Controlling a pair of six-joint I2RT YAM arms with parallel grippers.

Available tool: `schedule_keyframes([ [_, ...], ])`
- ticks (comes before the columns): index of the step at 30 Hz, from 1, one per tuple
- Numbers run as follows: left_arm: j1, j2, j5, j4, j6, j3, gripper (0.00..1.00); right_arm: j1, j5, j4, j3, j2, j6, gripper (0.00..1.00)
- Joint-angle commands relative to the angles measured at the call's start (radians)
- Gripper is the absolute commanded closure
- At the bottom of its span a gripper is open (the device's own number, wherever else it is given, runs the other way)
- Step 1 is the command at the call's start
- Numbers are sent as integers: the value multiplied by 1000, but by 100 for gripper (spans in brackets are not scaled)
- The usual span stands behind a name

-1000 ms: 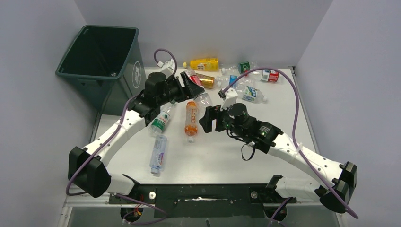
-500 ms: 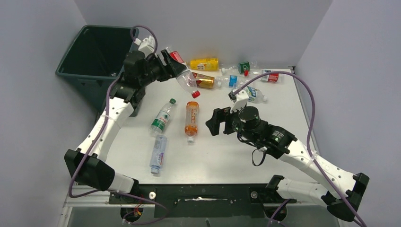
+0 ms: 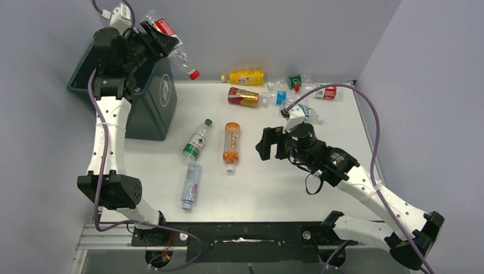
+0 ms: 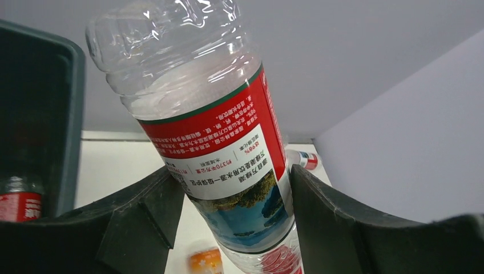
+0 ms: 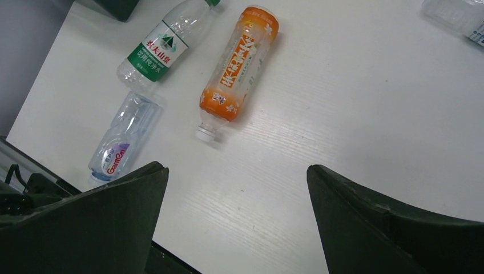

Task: Put the plastic bottles in the bin
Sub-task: Place the plastic bottle in the trash bin.

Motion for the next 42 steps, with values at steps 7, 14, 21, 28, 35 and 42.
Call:
schedule_keyframes([
  [7, 252, 51, 131, 81, -45, 162, 55, -128, -142, 37, 23, 34, -38, 2],
  [14, 368, 93, 136, 83, -40, 198, 54, -156, -174, 64, 40, 99, -50, 2],
  [21, 380, 179, 30, -94, 117, 341, 50, -192, -214, 85, 73, 183, -45, 2],
  [28, 379, 188, -57, -126, 190, 295, 45, -285, -270, 98, 144, 313, -58, 2],
  [35, 378, 188, -115, -141, 226, 237, 43, -457, -305, 75, 241, 433, -74, 2],
  [42, 376, 173, -186, -168, 243, 213, 31, -588, -294, 56, 331, 532, -101, 2],
])
